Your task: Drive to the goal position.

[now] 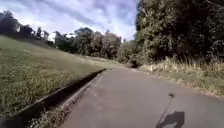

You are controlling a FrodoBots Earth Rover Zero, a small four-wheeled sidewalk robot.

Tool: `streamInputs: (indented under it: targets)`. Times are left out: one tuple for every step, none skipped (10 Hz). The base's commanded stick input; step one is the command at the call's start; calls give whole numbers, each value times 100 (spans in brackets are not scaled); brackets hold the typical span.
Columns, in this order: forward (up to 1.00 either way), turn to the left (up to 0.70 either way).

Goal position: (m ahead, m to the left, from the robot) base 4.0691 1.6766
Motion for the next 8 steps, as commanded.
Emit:
streamInputs:
  targets:
    - [70,-4]
    - [70,-3]
    - [70,-2]
    - [70,-1]
    - [70,-1]
    - [70,0]
    - [70,2]
    - [70,4]
